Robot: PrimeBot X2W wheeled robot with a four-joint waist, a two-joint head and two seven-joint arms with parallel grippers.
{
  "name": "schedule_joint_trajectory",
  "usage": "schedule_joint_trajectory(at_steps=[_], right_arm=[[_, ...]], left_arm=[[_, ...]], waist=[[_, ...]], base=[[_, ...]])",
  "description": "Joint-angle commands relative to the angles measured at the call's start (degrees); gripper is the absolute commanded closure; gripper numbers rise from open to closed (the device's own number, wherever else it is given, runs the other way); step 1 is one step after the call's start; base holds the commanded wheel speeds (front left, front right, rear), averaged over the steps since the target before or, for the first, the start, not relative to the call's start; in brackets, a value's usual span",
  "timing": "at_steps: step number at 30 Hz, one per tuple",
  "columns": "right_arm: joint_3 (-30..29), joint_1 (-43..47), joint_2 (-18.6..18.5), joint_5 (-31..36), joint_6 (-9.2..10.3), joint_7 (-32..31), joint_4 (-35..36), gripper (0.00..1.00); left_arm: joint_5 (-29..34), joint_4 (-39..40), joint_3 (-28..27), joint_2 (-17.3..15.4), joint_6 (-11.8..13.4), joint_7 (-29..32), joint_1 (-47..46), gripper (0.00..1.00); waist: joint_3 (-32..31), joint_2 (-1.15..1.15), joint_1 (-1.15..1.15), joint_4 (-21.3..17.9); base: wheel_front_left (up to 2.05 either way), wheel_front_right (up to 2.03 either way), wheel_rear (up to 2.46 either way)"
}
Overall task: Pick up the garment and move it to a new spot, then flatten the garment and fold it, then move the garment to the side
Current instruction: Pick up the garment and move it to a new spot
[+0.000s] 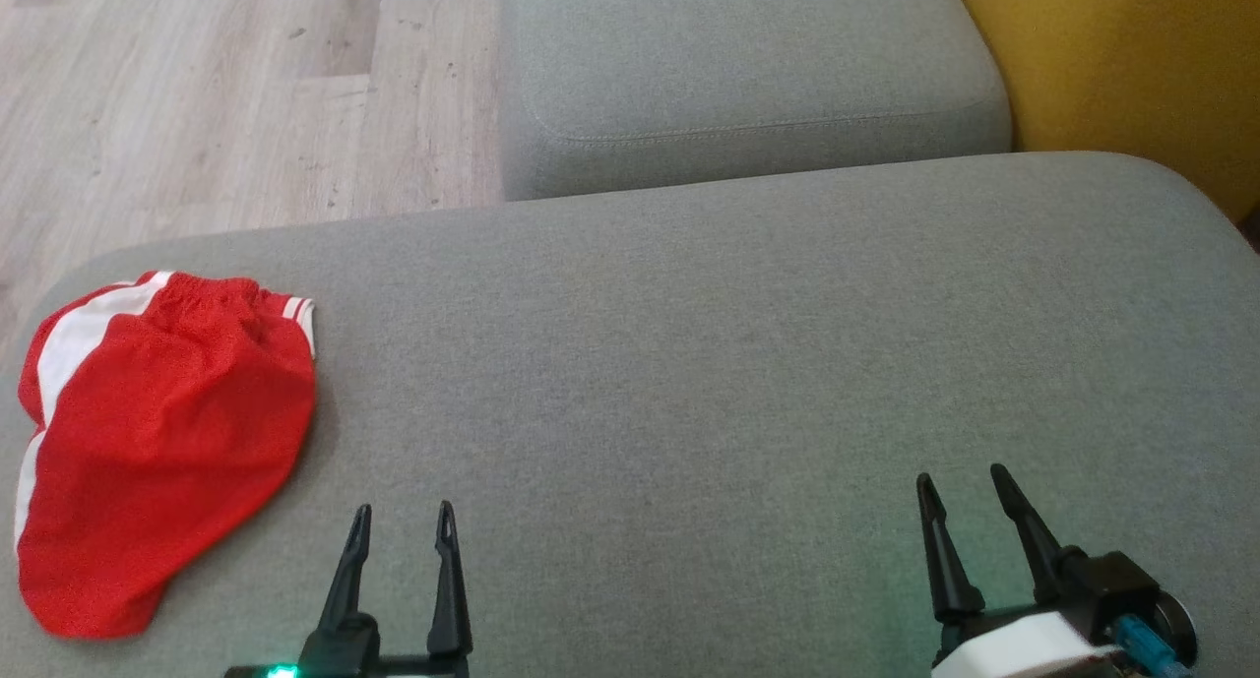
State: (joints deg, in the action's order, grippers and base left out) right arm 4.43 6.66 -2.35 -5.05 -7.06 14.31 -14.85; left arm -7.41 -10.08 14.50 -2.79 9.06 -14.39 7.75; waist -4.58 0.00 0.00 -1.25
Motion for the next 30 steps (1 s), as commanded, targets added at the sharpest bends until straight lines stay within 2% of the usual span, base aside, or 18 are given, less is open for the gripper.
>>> schedule_joint_trajectory(at_steps=[1, 9, 22, 30], right_arm=[[1.07, -1.69, -0.53, 0.24, -0.43, 0.69, 2.15, 0.00], [0.69, -1.32, -0.53, 0.50, -0.43, 0.69, 2.82, 0.00], [1.82, -0.93, -0.53, -0.94, -0.43, 0.69, 2.82, 0.00], [3.00, -1.11, -0.53, -2.51, -0.43, 0.69, 2.37, 0.00]], left_arm=[[0.04, 1.61, -2.22, -0.09, 0.23, -0.61, -2.12, 0.00], [0.29, 1.28, -2.35, -0.09, 0.35, -0.61, -2.31, 0.00], [1.34, 1.49, -4.40, -0.09, 0.57, -0.61, -1.49, 0.00], [2.46, 2.53, -7.47, -0.13, 0.71, -0.61, 0.65, 0.00]], waist=[[0.10, 0.00, 0.00, 0.29], [0.15, 0.00, 0.00, 3.45], [-0.17, 0.00, 0.00, 17.68], [-0.81, 0.00, 0.00, 22.87]], base=[[0.00, 0.00, 0.00], [0.00, 0.00, 0.00], [0.00, 0.00, 0.00], [0.00, 0.00, 0.00]])
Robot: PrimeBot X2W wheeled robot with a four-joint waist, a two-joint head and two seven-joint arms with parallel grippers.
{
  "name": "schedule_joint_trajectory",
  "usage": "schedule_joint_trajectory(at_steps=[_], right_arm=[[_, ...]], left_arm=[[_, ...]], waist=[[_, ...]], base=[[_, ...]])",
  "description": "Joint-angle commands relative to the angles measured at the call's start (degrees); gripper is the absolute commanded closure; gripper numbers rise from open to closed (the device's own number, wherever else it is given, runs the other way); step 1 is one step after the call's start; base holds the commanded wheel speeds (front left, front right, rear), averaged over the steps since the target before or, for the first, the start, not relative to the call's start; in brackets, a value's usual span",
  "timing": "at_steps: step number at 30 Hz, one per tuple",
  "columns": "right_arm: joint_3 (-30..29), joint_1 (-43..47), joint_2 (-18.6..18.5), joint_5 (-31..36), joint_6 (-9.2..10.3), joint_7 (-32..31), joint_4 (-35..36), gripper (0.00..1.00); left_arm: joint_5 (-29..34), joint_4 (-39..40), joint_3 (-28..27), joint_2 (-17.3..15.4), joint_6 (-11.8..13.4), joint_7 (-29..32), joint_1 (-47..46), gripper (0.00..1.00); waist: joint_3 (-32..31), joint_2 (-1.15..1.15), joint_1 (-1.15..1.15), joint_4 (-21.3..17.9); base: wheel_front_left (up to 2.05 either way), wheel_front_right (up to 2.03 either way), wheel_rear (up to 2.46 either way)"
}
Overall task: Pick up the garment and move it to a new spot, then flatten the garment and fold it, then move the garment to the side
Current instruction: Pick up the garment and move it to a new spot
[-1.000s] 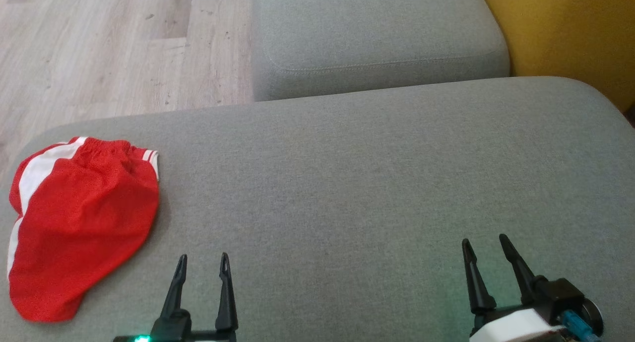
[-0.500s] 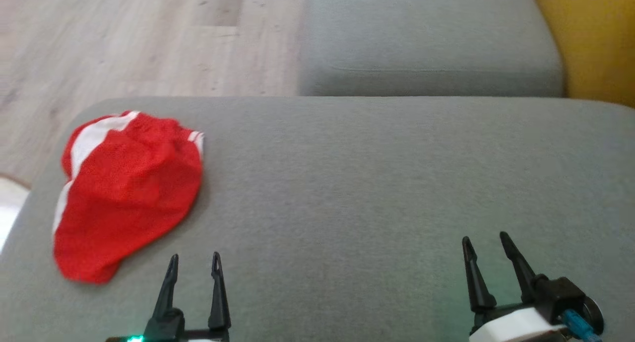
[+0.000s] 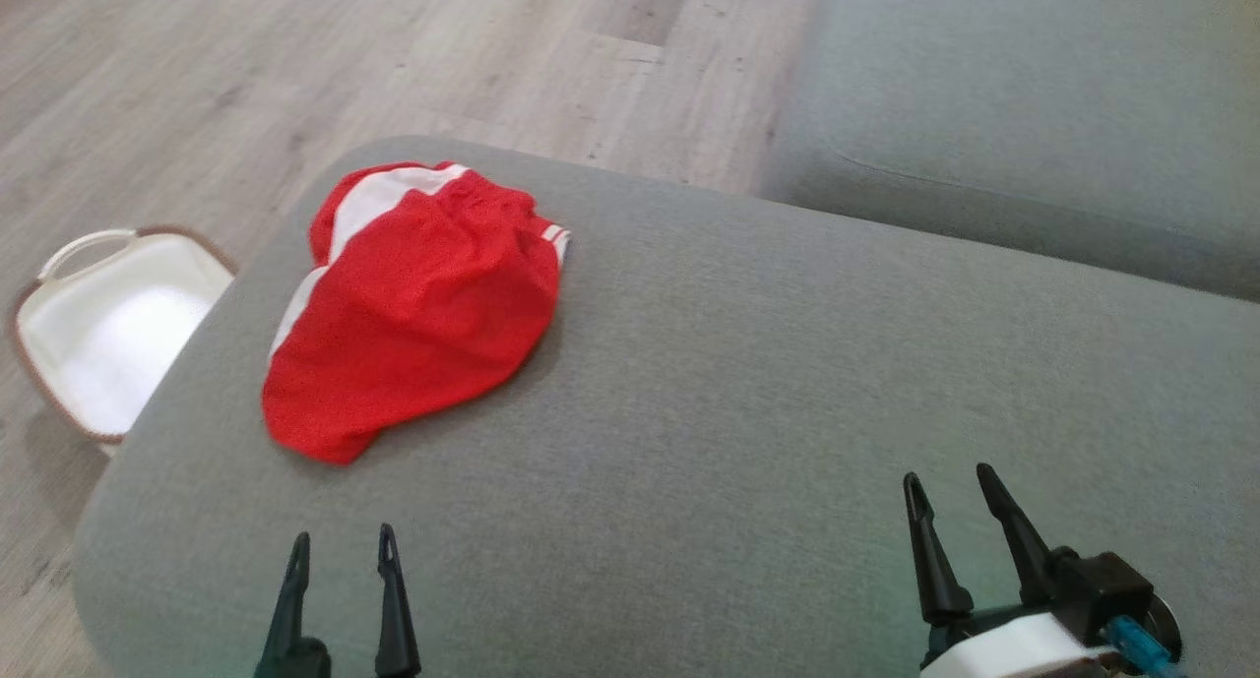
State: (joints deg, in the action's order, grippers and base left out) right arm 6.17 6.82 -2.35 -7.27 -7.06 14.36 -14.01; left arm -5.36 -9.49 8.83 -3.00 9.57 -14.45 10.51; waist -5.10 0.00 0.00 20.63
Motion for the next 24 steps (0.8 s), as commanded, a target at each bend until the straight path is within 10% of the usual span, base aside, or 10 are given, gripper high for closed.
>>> schedule_joint_trajectory(at_steps=[1, 10, 24], right_arm=[[1.33, -1.20, -0.53, -0.35, -0.43, 0.63, 1.51, 0.00], [1.65, -1.00, -0.53, 1.00, -0.43, 0.63, 1.43, 0.00], [0.38, -5.17, -6.49, 4.95, -0.43, 0.63, 4.75, 0.00]], left_arm=[[0.55, 2.00, -2.10, 0.09, 0.06, -0.55, -1.97, 0.00], [2.58, 3.95, -3.44, -1.47, -1.56, -0.55, -5.91, 0.00], [5.55, 0.18, -0.46, -10.95, -12.86, 12.90, -42.83, 0.00]], waist=[[-0.29, 0.00, 0.00, 1.42], [2.14, 0.00, 0.00, 2.61], [18.61, 0.00, 0.00, -0.43]], base=[[0.00, 0.00, 0.00], [0.00, 0.00, 0.00], [0.00, 0.00, 0.00]])
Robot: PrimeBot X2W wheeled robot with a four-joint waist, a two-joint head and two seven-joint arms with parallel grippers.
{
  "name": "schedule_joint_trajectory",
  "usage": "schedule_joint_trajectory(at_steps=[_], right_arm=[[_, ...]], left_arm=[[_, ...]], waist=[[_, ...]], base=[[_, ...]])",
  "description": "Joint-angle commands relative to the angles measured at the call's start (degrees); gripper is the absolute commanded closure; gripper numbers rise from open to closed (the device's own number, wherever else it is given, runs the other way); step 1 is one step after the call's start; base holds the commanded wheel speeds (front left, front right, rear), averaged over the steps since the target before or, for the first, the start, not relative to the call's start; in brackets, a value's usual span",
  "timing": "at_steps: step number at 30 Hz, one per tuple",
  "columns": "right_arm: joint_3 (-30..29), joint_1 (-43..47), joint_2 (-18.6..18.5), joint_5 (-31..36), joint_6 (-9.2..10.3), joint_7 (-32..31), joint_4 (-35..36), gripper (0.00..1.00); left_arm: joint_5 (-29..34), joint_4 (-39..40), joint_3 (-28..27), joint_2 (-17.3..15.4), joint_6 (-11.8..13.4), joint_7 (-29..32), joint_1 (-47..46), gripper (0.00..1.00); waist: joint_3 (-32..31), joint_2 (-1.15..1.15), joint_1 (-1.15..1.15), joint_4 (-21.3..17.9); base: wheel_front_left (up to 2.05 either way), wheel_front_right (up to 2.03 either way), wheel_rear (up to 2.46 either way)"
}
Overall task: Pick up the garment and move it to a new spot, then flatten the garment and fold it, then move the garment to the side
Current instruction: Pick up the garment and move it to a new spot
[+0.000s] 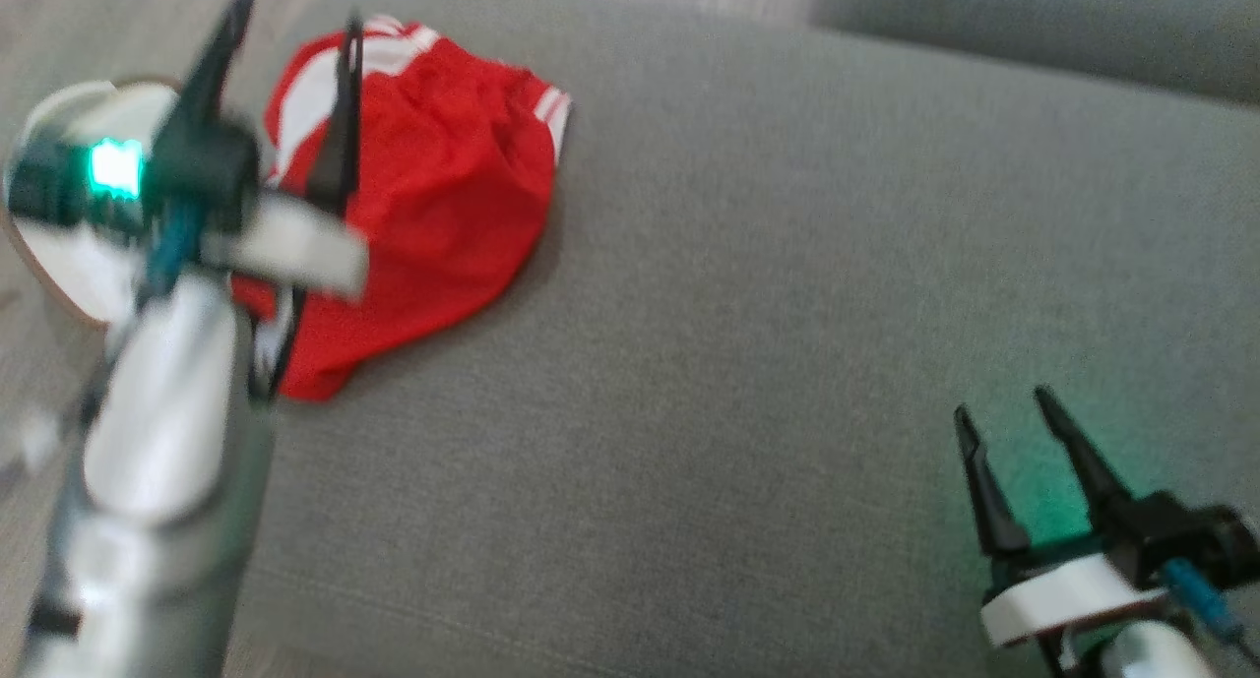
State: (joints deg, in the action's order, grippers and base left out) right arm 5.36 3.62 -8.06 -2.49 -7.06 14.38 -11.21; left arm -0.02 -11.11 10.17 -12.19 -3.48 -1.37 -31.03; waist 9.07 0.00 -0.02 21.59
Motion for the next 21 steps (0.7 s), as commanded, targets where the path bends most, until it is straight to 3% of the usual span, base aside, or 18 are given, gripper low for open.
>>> schedule_joint_trajectory(at_steps=[1, 4, 5, 10, 14, 17, 18, 19, 21], right_arm=[[1.12, -2.35, -1.63, 0.11, -0.43, 0.62, 2.27, 0.00], [0.96, -3.07, -3.94, -0.11, -0.43, 0.62, 3.20, 0.00], [0.84, -3.39, -5.38, 0.02, -0.43, 0.62, 3.81, 0.00], [0.51, -4.27, -7.17, -0.24, -0.43, 0.62, 5.59, 0.00], [0.54, -4.57, -8.04, -0.53, -0.43, 0.62, 6.77, 0.00], [0.35, -4.57, -8.38, -0.71, -0.43, 0.62, 7.21, 0.00], [0.27, -4.52, -8.45, -0.73, -0.43, 0.62, 7.27, 0.00], [0.20, -4.47, -8.48, -0.74, -0.43, 0.62, 7.29, 0.00], [0.08, -4.37, -8.44, -0.76, -0.43, 0.62, 7.08, 0.00]], left_arm=[[0.28, 0.17, -1.25, -1.82, -0.44, 1.54, -4.63, 0.00], [-0.84, -6.82, 0.28, -1.34, -2.12, 7.84, -13.15, 0.00], [-1.76, -12.40, 1.51, -1.28, -2.94, 12.76, -17.81, 0.00], [-3.27, -24.67, 2.57, -2.44, -3.55, 23.70, -25.03, 0.00], [-3.24, -32.37, 1.95, -4.13, -2.47, 28.17, -27.06, 0.00], [-2.39, -35.21, 2.30, -4.95, -1.10, 27.21, -27.47, 0.00], [-2.06, -35.75, 2.59, -5.17, -0.90, 26.07, -27.61, 0.31], [-1.79, -36.13, 2.82, -5.37, -0.73, 24.59, -27.85, 1.00], [-1.46, -36.66, 3.16, -5.39, -0.26, 21.07, -28.59, 1.00]], waist=[[5.63, 0.00, 0.02, -1.62], [8.93, 0.00, 0.02, -2.23], [10.59, 0.00, 0.02, -2.70], [13.86, 0.00, 0.02, -4.50], [15.57, 0.00, 0.02, -5.85], [16.32, 0.00, 0.02, -6.32], [16.43, 0.00, 0.02, -6.37], [16.51, 0.00, 0.02, -6.37], [16.37, 0.00, 0.02, -6.23]], base=[[0.00, 0.00, 0.00], [0.00, 0.00, 0.00], [0.00, 0.00, 0.00], [0.00, 0.00, 0.00], [0.00, 0.00, 0.00], [0.00, 0.00, 0.00], [0.00, 0.00, 0.00], [0.00, 0.00, 0.00], [0.00, 0.00, 0.00]])
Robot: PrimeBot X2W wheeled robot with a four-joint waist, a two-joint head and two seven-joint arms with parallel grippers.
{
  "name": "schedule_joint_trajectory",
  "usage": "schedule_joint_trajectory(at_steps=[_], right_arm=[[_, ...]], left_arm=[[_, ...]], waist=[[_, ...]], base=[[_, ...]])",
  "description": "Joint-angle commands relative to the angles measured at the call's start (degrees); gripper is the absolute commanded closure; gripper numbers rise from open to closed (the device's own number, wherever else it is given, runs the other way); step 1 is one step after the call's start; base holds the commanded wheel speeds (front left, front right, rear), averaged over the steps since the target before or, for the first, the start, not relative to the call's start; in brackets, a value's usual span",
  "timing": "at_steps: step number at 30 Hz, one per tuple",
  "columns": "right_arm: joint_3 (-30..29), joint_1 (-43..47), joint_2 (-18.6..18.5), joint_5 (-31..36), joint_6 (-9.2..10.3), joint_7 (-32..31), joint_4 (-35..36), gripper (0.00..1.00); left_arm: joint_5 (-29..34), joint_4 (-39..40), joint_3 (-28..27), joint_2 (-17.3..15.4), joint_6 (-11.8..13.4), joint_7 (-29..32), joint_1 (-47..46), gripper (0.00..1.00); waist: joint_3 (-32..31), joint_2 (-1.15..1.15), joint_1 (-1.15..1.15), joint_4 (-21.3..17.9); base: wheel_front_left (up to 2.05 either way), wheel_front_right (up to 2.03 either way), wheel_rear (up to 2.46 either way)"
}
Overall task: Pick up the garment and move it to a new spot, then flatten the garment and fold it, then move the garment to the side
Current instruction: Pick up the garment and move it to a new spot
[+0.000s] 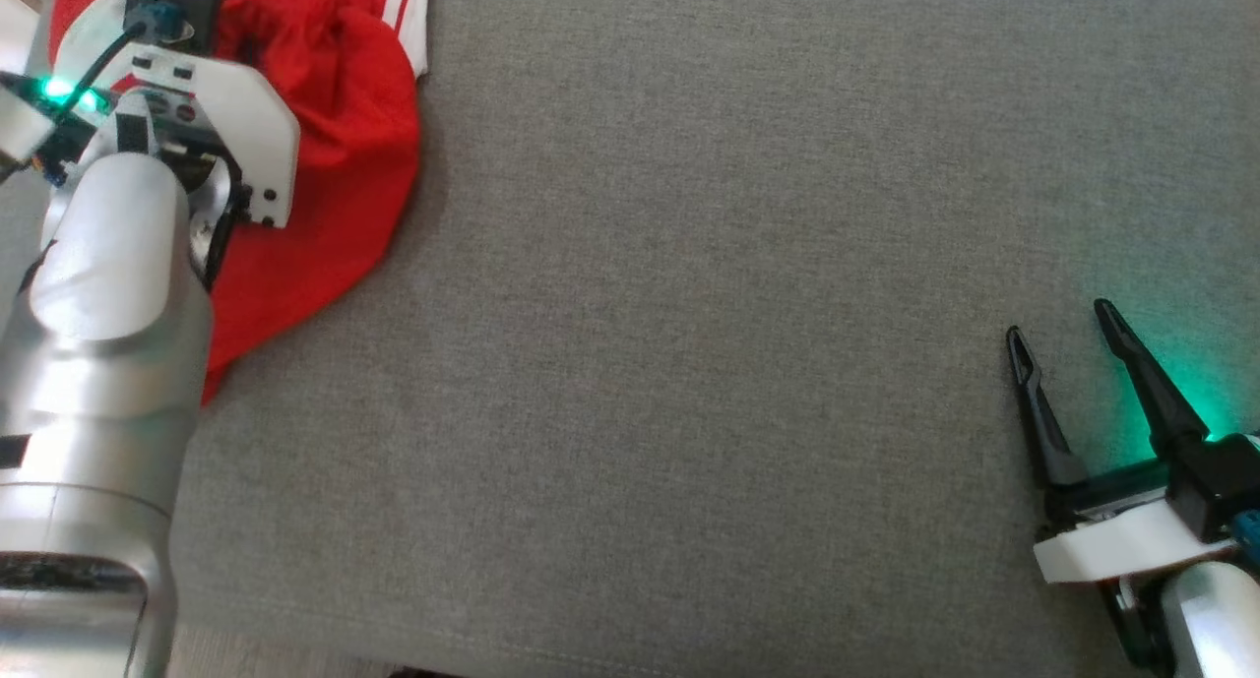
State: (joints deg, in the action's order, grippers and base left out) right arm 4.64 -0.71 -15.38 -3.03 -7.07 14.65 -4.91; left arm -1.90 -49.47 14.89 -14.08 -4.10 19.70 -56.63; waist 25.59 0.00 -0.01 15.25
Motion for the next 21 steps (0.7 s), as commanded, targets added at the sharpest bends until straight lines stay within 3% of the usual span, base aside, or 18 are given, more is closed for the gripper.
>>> schedule_joint_trajectory(at_steps=[1, 12, 21], right_arm=[[0.83, 0.01, -1.03, -0.22, -0.42, 0.35, 0.56, 0.00], [3.99, -0.99, 3.78, -1.00, -0.42, 0.35, -2.86, 0.00], [4.88, -0.01, 8.96, -1.36, -0.42, 0.35, -5.65, 0.00]], left_arm=[[0.72, 1.55, -1.20, -3.50, 0.44, -1.77, -3.43, 1.00], [1.67, 3.17, 2.10, -2.93, -1.06, -18.06, -10.05, 1.00], [-0.73, 6.52, 6.22, -2.24, -3.12, -18.52, -12.78, 1.00]], waist=[[-0.40, 0.00, 0.01, 0.18], [-10.29, 0.00, 0.01, -1.67], [-20.07, 0.00, 0.01, -8.73]], base=[[0.00, 0.00, 0.00], [0.00, 0.00, 0.00], [0.00, 0.00, 0.00]])
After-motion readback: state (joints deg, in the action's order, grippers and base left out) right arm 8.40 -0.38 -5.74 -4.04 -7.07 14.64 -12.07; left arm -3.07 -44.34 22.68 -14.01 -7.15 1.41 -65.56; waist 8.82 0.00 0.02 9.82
